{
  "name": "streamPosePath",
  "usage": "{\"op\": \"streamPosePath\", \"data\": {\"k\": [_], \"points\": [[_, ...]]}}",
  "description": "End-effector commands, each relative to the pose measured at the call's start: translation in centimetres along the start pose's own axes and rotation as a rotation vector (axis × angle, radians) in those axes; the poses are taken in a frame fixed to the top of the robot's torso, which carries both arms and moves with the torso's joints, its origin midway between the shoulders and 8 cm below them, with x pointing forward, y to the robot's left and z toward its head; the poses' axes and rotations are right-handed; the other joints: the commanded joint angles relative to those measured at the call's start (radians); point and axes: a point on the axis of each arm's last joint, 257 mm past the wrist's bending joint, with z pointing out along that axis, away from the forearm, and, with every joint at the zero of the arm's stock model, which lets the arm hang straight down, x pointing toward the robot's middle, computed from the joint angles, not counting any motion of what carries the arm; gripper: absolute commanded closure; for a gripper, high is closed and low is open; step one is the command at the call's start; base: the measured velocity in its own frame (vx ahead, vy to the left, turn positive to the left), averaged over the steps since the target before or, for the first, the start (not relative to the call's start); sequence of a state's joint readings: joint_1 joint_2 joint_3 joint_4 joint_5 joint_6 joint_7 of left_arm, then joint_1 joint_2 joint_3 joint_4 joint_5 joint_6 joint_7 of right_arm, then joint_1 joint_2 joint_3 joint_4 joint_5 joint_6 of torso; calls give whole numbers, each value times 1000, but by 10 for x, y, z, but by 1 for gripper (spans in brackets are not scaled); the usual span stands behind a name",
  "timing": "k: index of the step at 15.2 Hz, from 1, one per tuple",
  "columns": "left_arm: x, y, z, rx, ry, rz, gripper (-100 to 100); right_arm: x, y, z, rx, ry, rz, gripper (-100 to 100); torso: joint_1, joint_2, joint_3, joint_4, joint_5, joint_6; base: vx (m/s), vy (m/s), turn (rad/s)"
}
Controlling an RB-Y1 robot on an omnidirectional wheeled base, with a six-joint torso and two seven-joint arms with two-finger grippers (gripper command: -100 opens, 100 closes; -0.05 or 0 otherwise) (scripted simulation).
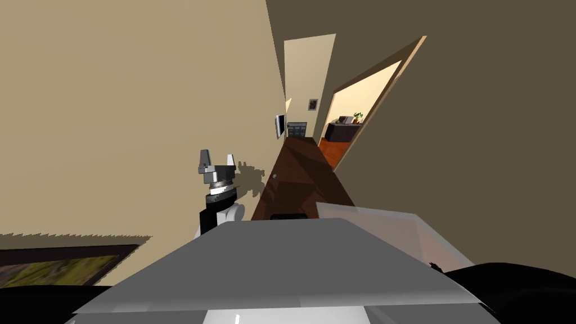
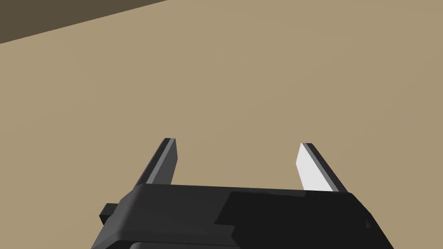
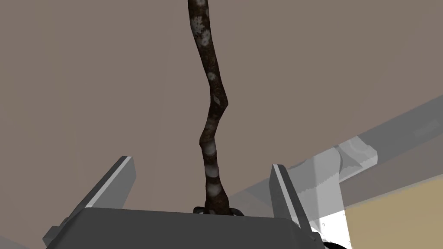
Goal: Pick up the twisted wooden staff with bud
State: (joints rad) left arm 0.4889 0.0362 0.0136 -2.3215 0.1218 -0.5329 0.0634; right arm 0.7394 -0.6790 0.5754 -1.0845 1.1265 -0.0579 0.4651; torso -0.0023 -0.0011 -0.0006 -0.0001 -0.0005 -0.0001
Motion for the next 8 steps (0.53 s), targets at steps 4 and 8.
{"op": "streamPosePath", "data": {"k": [4,8], "points": [[0,0,0,0,0,0,0,-6,26,3,6,-3,27,-100,1,0,0,0,0,0,-12,-63,124],[0,0,0,0,0,0,0,-8,45,5,10,1,59,-100,2,0,0,0,0,1,-7,-54,113]]}}
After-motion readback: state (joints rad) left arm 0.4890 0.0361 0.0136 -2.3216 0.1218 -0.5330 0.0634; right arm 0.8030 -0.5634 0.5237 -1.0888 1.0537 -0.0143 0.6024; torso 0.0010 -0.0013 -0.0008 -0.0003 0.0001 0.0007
